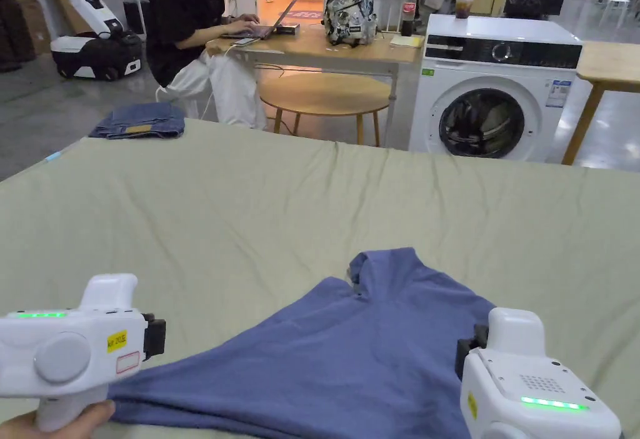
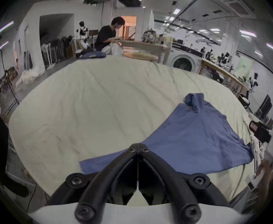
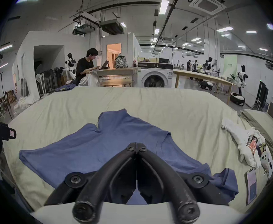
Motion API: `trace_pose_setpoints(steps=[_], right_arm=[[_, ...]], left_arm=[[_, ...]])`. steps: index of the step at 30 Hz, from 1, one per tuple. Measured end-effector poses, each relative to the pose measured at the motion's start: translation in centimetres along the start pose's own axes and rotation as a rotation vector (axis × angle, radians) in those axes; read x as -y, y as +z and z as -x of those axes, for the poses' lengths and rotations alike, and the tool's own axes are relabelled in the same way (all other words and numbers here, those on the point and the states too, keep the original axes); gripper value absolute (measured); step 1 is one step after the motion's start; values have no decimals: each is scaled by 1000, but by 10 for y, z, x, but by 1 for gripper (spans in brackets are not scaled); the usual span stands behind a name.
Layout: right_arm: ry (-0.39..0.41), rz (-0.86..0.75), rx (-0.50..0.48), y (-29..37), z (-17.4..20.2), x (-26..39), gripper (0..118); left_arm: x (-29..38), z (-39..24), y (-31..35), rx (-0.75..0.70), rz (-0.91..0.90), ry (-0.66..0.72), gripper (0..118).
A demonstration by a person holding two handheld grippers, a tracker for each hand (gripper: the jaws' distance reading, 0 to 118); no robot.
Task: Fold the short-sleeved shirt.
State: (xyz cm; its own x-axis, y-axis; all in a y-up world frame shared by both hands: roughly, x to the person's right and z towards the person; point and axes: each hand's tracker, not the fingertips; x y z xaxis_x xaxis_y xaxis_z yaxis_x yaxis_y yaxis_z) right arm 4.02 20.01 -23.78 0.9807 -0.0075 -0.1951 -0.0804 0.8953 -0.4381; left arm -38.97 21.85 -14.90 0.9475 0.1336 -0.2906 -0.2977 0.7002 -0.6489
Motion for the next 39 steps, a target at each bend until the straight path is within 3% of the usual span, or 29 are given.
trace_pose_setpoints(steps=[2, 4, 5, 8, 10, 17, 21, 23, 24, 25, 26, 33, 39], right_arm=[[9, 9, -2, 7, 4, 0, 0], [20, 18, -5, 5, 4, 0, 0], [24, 22, -5, 1, 4, 1, 0], [31, 34, -2, -4, 3, 3, 0], [30, 45, -1, -5, 2, 5, 0], [43, 80, 5, -10, 5, 14, 0], [50, 98, 4, -13, 7, 18, 0], [55, 104, 2, -14, 9, 18, 0], [57, 108, 0, -14, 10, 18, 0], [57, 113, -5, -15, 11, 18, 0], [57, 117, -9, -16, 11, 18, 0], [63, 125, -40, -28, 4, 3, 0], [84, 182, -108, -100, -19, -47, 0]], left_arm=[[-6, 21, -5, -7, 43, 31, 21], [-10, 43, -10, -20, 71, 68, 26], [-11, 49, -13, -36, 83, 70, 37], [-10, 60, -20, -89, 169, 91, 50], [-7, 79, -40, -93, 235, 130, 52], [27, 88, -78, -176, 414, 226, 52], [32, 67, -68, -217, 363, 178, 48], [32, 53, -66, -242, 349, 76, 36], [34, 46, -67, -250, 345, 34, 25], [36, 42, -66, -241, 339, 25, 7], [34, 44, -71, -207, 335, 30, 0], [35, 58, -62, -149, 258, 60, 0], [35, 60, -41, -110, 177, 109, 0]])
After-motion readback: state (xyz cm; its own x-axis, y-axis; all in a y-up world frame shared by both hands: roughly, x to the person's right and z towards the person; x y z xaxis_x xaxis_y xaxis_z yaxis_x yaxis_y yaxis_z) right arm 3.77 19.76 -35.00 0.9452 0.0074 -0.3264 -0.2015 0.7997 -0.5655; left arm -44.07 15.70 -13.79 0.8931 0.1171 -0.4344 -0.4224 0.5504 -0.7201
